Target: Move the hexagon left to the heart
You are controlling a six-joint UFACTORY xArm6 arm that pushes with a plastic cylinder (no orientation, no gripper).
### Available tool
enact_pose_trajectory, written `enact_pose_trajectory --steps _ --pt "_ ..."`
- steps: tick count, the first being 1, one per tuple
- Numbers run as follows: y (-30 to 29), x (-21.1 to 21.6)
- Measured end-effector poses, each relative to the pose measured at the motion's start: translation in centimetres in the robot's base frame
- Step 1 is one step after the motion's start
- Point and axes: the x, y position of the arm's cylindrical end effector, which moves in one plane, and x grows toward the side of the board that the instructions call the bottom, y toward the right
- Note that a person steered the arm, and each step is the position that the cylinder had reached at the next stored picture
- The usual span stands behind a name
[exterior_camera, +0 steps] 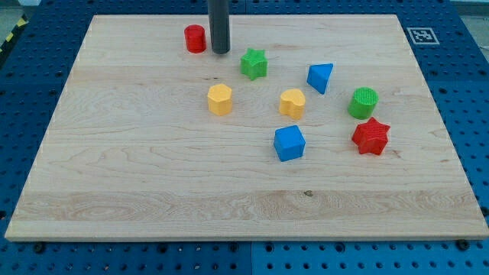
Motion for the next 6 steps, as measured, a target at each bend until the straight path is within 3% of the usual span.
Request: enact_pose_trajectory --steps 4,6 --pt "-0.4 10.5" --pt "0.4 12.2"
